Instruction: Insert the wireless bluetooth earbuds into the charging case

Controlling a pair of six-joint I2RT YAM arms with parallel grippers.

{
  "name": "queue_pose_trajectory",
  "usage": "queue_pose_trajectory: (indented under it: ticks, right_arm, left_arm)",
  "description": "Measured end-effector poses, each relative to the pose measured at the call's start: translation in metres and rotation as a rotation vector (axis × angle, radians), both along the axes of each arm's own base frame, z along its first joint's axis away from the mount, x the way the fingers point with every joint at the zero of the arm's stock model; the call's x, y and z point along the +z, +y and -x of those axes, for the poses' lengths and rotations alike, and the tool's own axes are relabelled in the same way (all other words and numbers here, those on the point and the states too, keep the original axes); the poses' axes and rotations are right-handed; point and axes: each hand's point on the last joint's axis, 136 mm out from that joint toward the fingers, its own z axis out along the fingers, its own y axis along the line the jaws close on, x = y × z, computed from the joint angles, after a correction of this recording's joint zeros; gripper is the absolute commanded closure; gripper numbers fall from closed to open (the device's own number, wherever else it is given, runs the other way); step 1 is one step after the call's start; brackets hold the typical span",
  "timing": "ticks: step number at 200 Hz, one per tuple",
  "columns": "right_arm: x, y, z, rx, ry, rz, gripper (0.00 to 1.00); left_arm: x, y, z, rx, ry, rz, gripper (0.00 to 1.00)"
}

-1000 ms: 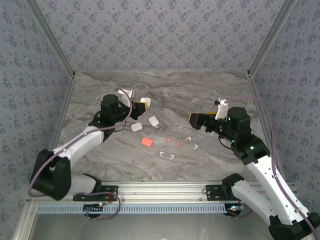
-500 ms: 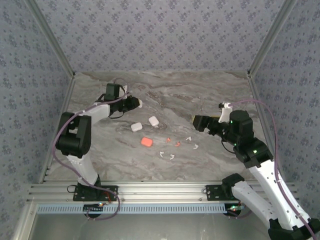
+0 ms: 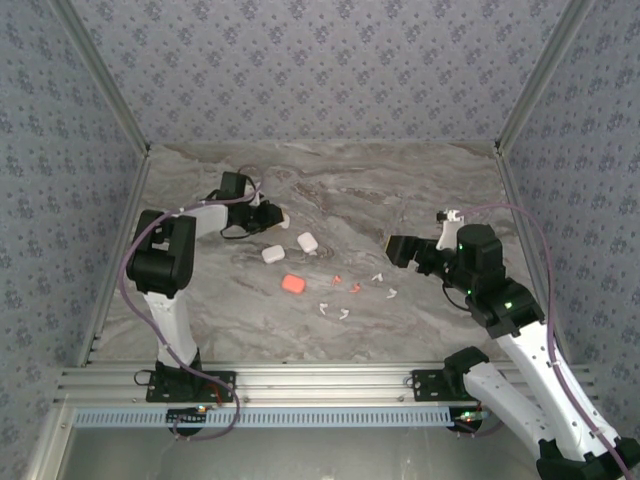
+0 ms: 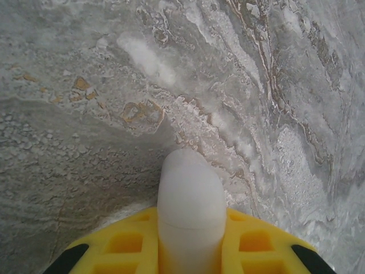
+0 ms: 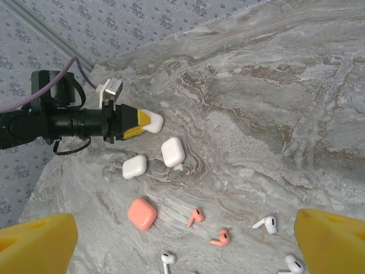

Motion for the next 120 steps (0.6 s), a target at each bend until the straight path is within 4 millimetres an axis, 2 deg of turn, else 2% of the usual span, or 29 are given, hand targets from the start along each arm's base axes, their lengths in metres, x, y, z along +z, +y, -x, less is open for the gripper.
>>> queue_pose_trajectory:
  ticks: [13, 37, 82, 120]
  right_arm:
    - [0.000, 0.000, 0.000, 0.000, 0.000, 0.000, 0.00]
    - [0.000, 0.000, 0.000, -0.002, 0.000, 0.000, 0.00]
    - [-0.005, -0.003, 0.001, -0.013, 0.017, 0.013, 0.00]
    - [-0.019, -0.016, 0.006, -0.063, 0.080, 0.078, 0.00]
  left_arm:
    - [0.000, 0.000, -0.002, -0.005, 0.003, -0.004, 0.81]
    - [0.000, 0.002, -0.004, -0.015, 0.004, -0.013, 0.67]
    - [-0.009, 0.014, 0.002, -0.011, 0.037, -0.053, 0.59]
    - [-0.010, 0.024, 0.000, 0.002, 0.039, -0.071, 0.51]
